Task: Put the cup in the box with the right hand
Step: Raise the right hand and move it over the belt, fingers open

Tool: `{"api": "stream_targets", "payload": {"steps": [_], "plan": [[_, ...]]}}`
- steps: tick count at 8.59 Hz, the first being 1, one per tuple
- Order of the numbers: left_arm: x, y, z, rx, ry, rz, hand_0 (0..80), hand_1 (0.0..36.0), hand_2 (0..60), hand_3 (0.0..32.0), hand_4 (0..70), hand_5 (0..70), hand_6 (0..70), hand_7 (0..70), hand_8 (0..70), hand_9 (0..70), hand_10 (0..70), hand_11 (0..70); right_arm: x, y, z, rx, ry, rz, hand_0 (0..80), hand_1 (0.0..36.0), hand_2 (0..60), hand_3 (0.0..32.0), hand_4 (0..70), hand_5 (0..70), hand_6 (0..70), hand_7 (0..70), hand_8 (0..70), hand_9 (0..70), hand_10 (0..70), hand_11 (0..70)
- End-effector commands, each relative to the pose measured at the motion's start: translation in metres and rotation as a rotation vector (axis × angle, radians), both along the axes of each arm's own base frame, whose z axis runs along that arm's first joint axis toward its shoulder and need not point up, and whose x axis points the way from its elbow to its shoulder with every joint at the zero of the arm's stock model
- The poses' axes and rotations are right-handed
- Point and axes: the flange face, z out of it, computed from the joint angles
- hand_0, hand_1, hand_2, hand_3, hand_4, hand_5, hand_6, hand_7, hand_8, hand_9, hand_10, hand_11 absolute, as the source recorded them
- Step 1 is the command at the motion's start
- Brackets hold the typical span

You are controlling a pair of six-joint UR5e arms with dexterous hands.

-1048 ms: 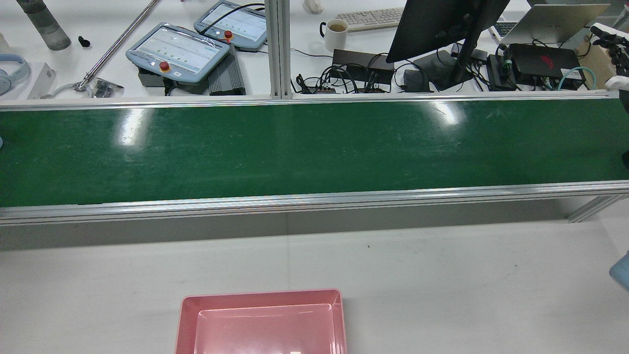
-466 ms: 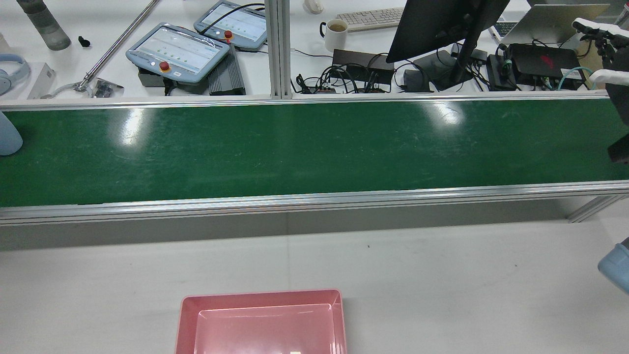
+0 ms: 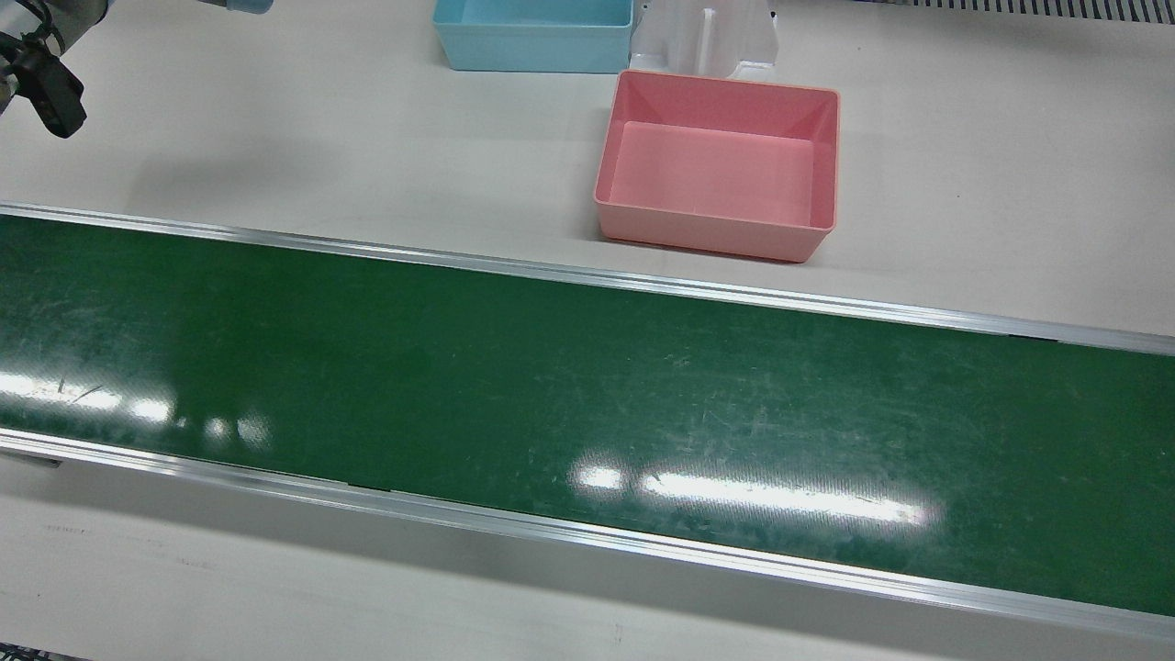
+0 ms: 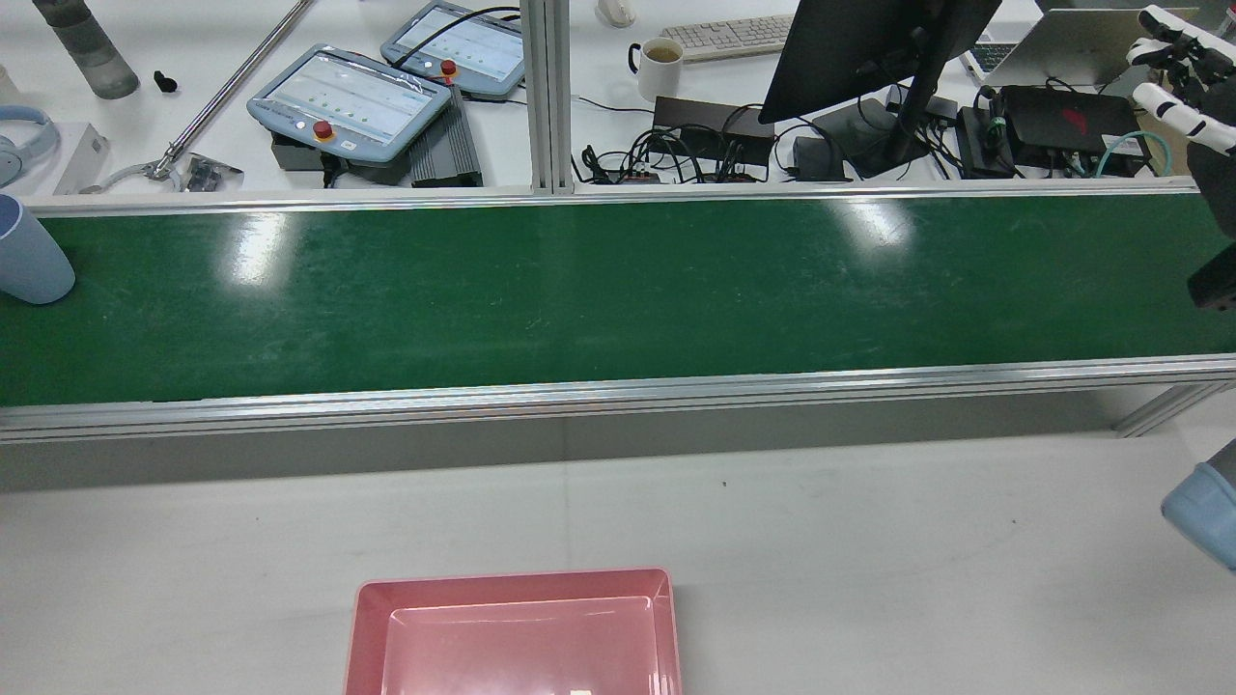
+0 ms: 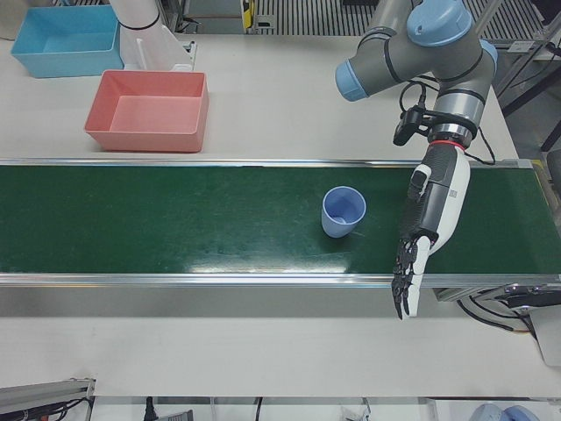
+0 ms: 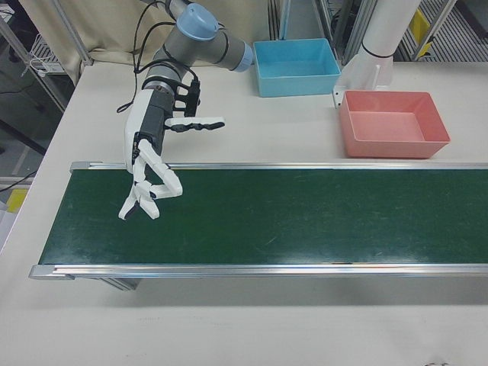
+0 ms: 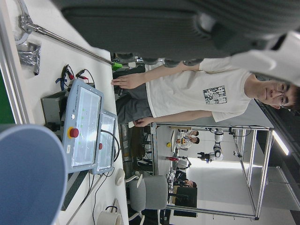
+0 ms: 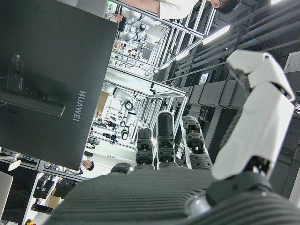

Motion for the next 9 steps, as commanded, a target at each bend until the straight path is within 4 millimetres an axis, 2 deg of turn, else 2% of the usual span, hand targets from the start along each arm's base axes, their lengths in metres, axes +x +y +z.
{"api": "stream_targets", "payload": {"steps": [1,2,3,4,5,7,8,9], "plan": [[0.000,0.000,-0.001,0.001,0.000,0.000,0.0,0.0,0.0,0.0,0.0,0.0,0.0,0.0,0.0,0.0,0.0,0.0,-0.015,-0.012,0.006,-0.031,0.023,-0.013,40.5,17.8,40.0,0.0,5.7,3.4,11.3,52.9,9.0,22.1,0.0,0.0],[-0.001,0.000,-0.001,0.001,0.000,-0.001,0.0,0.0,0.0,0.0,0.0,0.0,0.0,0.0,0.0,0.0,0.0,0.0,-0.026,-0.031,0.001,-0.051,0.036,-0.016,40.8,18.0,40.6,0.0,8.1,3.3,11.7,55.1,8.9,22.5,0.0,0.0],[0.000,0.000,-0.001,0.001,0.000,0.000,0.0,0.0,0.0,0.0,0.0,0.0,0.0,0.0,0.0,0.0,0.0,0.0,-0.051,-0.049,-0.014,-0.073,0.046,-0.042,41.3,17.8,38.9,0.0,10.3,3.1,11.9,56.8,8.7,22.6,0.0,0.0],[0.000,0.000,-0.001,0.001,0.000,0.000,0.0,0.0,0.0,0.0,0.0,0.0,0.0,0.0,0.0,0.0,0.0,0.0,-0.085,-0.058,-0.035,-0.093,0.055,-0.083,43.4,18.6,38.2,0.0,11.7,3.3,12.5,59.8,8.8,23.0,0.0,0.0],[0.000,0.000,-0.001,0.001,0.000,0.000,0.0,0.0,0.0,0.0,0.0,0.0,0.0,0.0,0.0,0.0,0.0,0.0,-0.106,-0.053,-0.050,-0.090,0.049,-0.093,44.2,19.3,37.7,0.0,8.1,3.6,11.9,56.3,8.6,22.2,0.0,0.0],[0.000,0.000,-0.001,-0.003,-0.001,0.000,0.0,0.0,0.0,0.0,0.0,0.0,0.0,0.0,0.0,0.0,0.0,0.0,-0.107,-0.034,-0.066,-0.055,0.023,-0.111,44.8,19.9,36.5,0.0,1.8,4.0,10.9,50.8,7.5,19.9,0.0,0.0],[0.000,0.000,-0.001,-0.002,0.000,0.000,0.0,0.0,0.0,0.0,0.0,0.0,0.0,0.0,0.0,0.0,0.0,0.0,-0.100,-0.020,-0.082,-0.027,0.008,-0.115,44.0,19.6,36.1,0.0,0.1,4.0,10.9,50.8,7.0,19.3,0.0,0.0],[-0.001,0.000,-0.001,-0.002,0.000,-0.001,0.0,0.0,0.0,0.0,0.0,0.0,0.0,0.0,0.0,0.0,0.0,0.0,-0.091,-0.011,-0.094,-0.021,-0.005,-0.072,43.7,14.6,25.2,0.0,3.8,3.7,10.6,49.5,6.9,18.9,0.0,0.0]]}}
